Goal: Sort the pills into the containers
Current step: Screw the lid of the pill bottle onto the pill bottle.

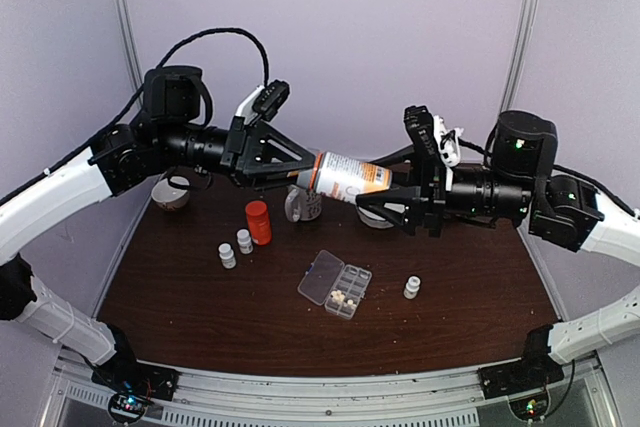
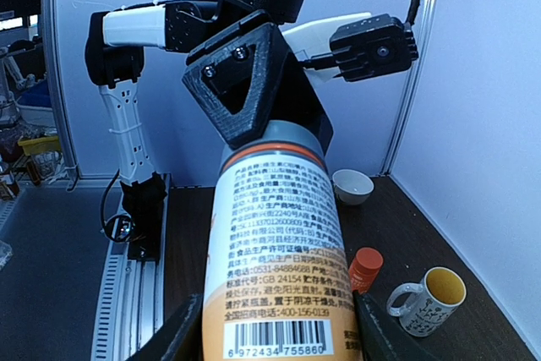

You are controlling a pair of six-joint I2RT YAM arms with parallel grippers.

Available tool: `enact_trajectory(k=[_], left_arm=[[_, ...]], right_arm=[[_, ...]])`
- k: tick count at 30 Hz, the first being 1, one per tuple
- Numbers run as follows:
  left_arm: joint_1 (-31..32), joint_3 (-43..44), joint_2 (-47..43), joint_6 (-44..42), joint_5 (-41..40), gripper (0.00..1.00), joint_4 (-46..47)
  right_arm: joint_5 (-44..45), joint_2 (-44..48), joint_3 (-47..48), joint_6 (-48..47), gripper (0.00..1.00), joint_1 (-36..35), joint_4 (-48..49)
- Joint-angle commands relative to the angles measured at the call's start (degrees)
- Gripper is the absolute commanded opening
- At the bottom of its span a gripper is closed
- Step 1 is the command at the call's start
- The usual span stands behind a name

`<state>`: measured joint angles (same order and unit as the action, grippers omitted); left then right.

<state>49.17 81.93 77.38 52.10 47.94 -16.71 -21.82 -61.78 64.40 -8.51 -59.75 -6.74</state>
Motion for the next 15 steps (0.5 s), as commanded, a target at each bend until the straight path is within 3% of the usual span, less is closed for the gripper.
enact_trajectory(k=[1, 5, 9, 12, 15], left_arm=[[0.7, 2.4, 0.7, -8.8, 1.2, 0.22, -1.8], [0.7, 4.5, 0.2, -21.4, 0.0, 0.24, -5.2], [0.7, 1.0, -2.9, -34.8, -4.2, 0.25, -1.7], [0.7, -0.9, -4.3, -43.0, -7.7, 0.24, 1.5], [0.7, -0.5, -4.0, -57.1, -4.6, 0.26, 0.9]], right_arm=[[-1.9, -2.2, 3.1, 6.7, 0.00, -0.2, 0.6], [-4.2, -3.6, 4.7, 14.4, 0.00, -0.1, 0.3], [-8.9, -4.9, 6.1, 21.8, 0.00, -0.1, 0.7], [-14.3, -5.1, 5.1, 27.6, 0.00, 0.2, 4.7], [-19.4, -4.7, 3.2, 33.6, 0.00, 0.2, 10.8]])
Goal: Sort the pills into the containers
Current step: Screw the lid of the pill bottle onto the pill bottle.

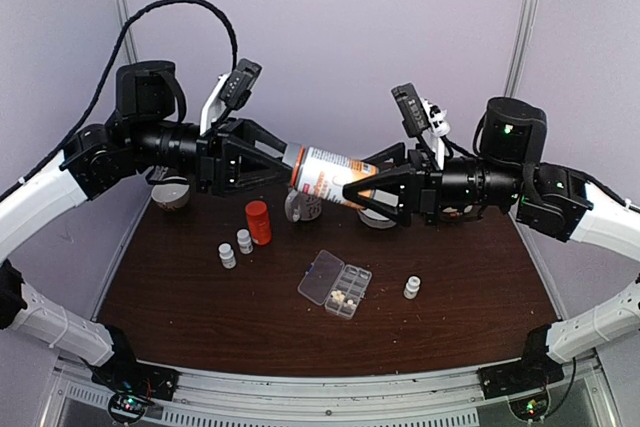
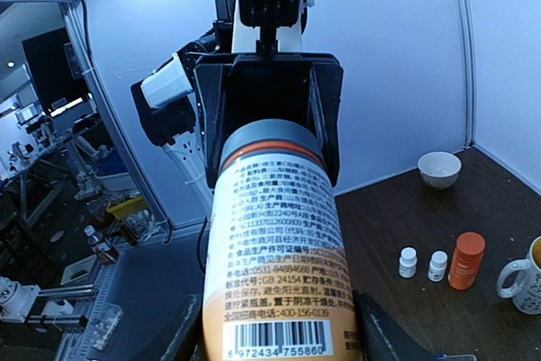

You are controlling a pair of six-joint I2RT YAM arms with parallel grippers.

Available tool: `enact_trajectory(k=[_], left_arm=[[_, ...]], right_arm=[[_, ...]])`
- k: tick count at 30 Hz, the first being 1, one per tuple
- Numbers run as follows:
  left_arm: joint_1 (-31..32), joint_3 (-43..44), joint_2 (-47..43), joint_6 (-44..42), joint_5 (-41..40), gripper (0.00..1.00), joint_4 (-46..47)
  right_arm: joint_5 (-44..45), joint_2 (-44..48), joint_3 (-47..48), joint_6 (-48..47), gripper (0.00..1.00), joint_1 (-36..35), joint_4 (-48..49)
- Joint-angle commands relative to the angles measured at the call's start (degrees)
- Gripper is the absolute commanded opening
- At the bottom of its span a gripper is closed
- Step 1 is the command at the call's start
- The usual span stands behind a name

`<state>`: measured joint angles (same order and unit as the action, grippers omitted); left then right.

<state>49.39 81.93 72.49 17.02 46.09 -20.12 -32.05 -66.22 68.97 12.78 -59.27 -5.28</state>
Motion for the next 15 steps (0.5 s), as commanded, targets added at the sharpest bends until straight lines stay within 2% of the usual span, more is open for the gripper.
enact_trajectory(k=[1, 4, 6, 8, 13, 15], left_arm=[[0.5, 0.3, 1.4, -27.4, -1.7, 0.25, 2.7], [0.5, 2.9, 3.3, -37.5, -1.7, 0.17, -0.2], [0.5, 3.4, 4.1, -44.1, -0.7, 0.15, -1.1], [0.5, 3.7, 4.2, -57.0, 1.8, 0.12, -4.6], [0.7, -0.4, 1.2, -86.5, 0.2, 0.12, -6.3], [1.0, -1.6, 0.7, -92.9, -3.5, 0.14, -4.0]], right_arm=[[-10.3, -0.2, -1.8, 14.0, 0.00, -0.2, 10.6], [-12.7, -0.4, -1.8, 18.4, 0.00, -0.1, 12.0], [-13.7, -0.9, -1.9, 20.3, 0.00, -0.1, 11.6], [-14.4, -1.3, -2.1, 21.9, 0.00, 0.0, 11.6], [-15.6, -1.5, -4.1, 26.7, 0.00, 0.4, 14.2], [-16.3, -1.5, -5.6, 29.3, 0.00, 0.6, 17.3]])
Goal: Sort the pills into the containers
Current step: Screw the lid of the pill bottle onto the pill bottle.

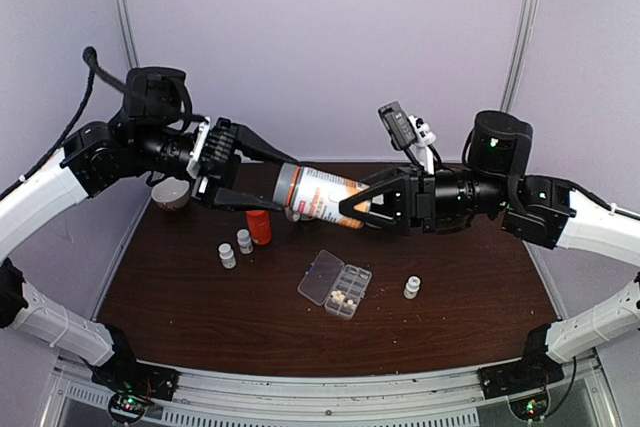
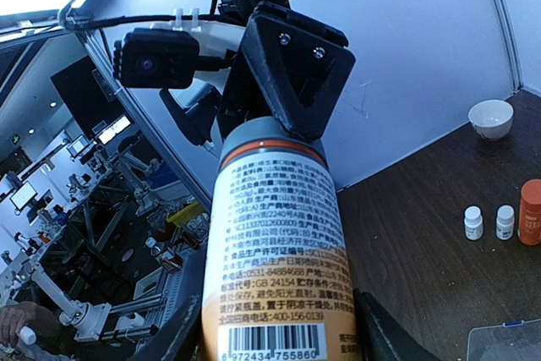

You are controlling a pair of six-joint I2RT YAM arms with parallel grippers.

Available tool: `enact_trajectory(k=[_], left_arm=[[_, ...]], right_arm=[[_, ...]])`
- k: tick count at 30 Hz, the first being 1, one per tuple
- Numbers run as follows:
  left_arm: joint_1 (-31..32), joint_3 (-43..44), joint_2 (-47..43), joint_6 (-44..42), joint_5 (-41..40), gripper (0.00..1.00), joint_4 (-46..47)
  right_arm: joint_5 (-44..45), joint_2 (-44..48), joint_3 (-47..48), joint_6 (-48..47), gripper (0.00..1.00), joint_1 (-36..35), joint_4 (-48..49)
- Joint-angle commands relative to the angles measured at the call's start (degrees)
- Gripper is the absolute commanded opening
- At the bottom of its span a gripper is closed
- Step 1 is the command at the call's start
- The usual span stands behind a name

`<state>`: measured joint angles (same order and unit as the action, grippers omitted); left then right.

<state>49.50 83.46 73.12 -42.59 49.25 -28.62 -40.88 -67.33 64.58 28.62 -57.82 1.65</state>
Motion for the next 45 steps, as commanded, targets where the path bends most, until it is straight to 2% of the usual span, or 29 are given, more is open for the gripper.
enact_trajectory(k=[1, 3, 5, 8, 14, 16, 18, 22, 25, 27, 31, 36, 45], left_arm=[[1.2, -3.3, -0.1, -35.9, -8.1, 0.14, 5.6], [1.5, -3.7, -0.4, -43.1, -10.2, 0.14, 5.8], [1.7, -4.0, -0.2, -49.2, -13.9, 0.09, 7.3], [2.1, -3.9, 0.1, -53.1, -17.6, 0.09, 10.8], [2.2, -2.7, 0.3, -57.8, -19.0, 0.09, 11.9], [2.2, -2.6, 0.4, -57.8, -19.4, 0.12, 12.4], [2.2, -2.5, 0.3, -55.5, -18.8, 0.19, 12.4], [2.2, -4.5, -1.0, -49.3, -17.3, 0.45, 12.5], [2.2, -6.7, -2.7, -41.4, -16.2, 0.80, 14.7], [2.1, -8.8, -4.2, -33.3, -15.9, 0.96, 18.2], [2.2, -12.4, -6.7, -15.4, -16.0, 0.98, 26.0], [2.5, -14.3, -9.2, -2.9, -7.9, 0.98, 27.6], [6.0, -11.3, -8.7, -12.6, -11.9, 0.98, 15.8]], right_arm=[[-7.7, -0.4, -1.7, 14.6, 0.00, -0.8, 11.9], [-8.0, -0.6, -2.5, 16.5, 0.00, -0.6, 14.4], [-8.1, -0.8, -2.7, 17.3, 0.00, -0.4, 14.8], [-8.1, -1.1, -3.1, 18.0, 0.00, 0.1, 15.3], [-8.8, -1.2, -4.1, 20.5, 0.00, 1.1, 17.3], [-8.7, -1.0, -4.4, 20.6, 0.00, 1.4, 17.3], [-8.5, -0.5, -4.8, 20.8, 0.00, 1.8, 17.3], [-7.5, 1.2, -5.6, 19.8, 0.00, 3.2, 15.7], [-7.5, 2.3, -6.2, 18.9, 0.00, 4.5, 14.2], [-7.6, 2.7, -6.4, 17.7, 0.00, 4.9, 12.6], [-7.6, 3.3, -6.1, 14.0, 0.00, 5.1, 9.3], [-8.1, 2.9, -5.5, 12.1, 0.00, 5.2, 8.1], [-10.1, -0.1, -3.9, 13.7, 0.00, 5.2, 9.3]])
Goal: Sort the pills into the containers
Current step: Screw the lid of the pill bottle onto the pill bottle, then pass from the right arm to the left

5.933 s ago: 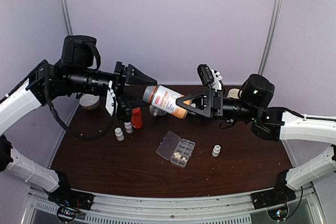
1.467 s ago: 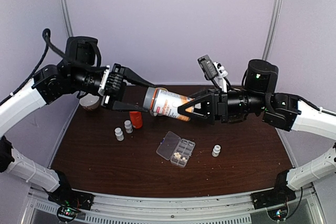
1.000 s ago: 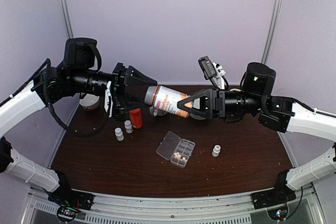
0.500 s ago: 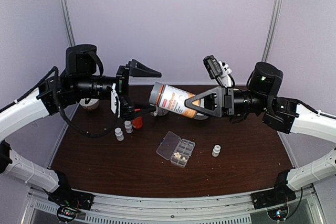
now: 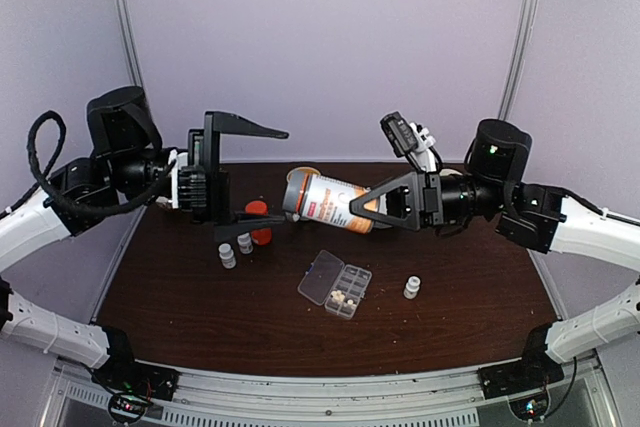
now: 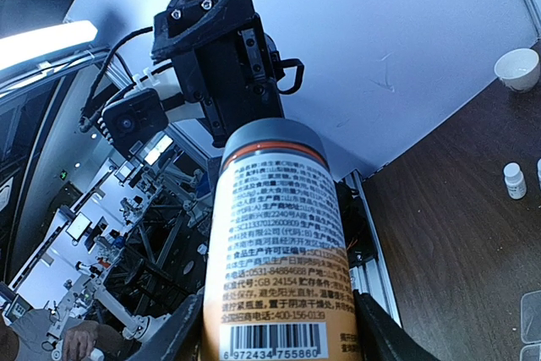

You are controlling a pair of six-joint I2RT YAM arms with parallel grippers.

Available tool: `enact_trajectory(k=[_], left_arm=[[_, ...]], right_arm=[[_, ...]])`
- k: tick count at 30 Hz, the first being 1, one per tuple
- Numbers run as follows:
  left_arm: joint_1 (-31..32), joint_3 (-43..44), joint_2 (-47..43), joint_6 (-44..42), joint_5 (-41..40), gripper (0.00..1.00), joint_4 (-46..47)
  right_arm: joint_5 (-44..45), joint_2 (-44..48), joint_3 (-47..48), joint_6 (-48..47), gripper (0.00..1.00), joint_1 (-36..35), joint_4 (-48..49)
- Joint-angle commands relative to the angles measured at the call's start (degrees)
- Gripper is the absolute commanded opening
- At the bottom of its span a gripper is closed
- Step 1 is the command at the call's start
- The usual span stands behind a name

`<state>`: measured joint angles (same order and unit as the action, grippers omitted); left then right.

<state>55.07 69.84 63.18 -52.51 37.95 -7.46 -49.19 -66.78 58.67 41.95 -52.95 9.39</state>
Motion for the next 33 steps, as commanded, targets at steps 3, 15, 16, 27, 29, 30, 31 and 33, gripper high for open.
enact_trajectory(k=[3, 15, 16, 27, 29, 30, 31, 33], left_arm=[[0.8, 3.4, 2.7, -4.9, -0.9, 0.97, -8.3], [1.7, 8.0, 7.0, -9.8, 0.9, 0.74, -13.0], [1.7, 8.1, 7.1, -9.8, 1.0, 0.69, -13.1], [2.7, 7.9, 7.6, -10.5, -1.6, 0.80, -13.1], [2.7, 7.9, 7.7, -10.5, -1.8, 0.81, -13.1], [2.7, 7.9, 7.8, -10.5, -1.8, 0.78, -13.1], [2.7, 8.0, 7.9, -10.4, -2.0, 0.74, -13.2], [2.7, 8.1, 7.9, -10.2, -2.2, 0.64, -13.2]], right_arm=[[-2.1, -1.2, 2.1, 1.5, 0.00, 0.3, 3.0], [-2.4, -2.9, 2.9, 3.2, 0.00, 0.3, 4.8], [-2.3, -3.0, 2.9, 3.3, 0.00, 0.3, 5.0], [-2.8, -3.9, 2.0, 6.3, 0.00, 0.3, 9.9], [-3.0, -4.0, 2.0, 6.7, 0.00, 0.3, 10.3], [-3.1, -4.1, 2.0, 6.8, 0.00, 0.3, 10.5], [-3.1, -4.0, 2.0, 6.9, 0.00, 0.3, 10.7], [-3.2, -4.1, 2.0, 7.1, 0.00, 0.3, 10.8]])
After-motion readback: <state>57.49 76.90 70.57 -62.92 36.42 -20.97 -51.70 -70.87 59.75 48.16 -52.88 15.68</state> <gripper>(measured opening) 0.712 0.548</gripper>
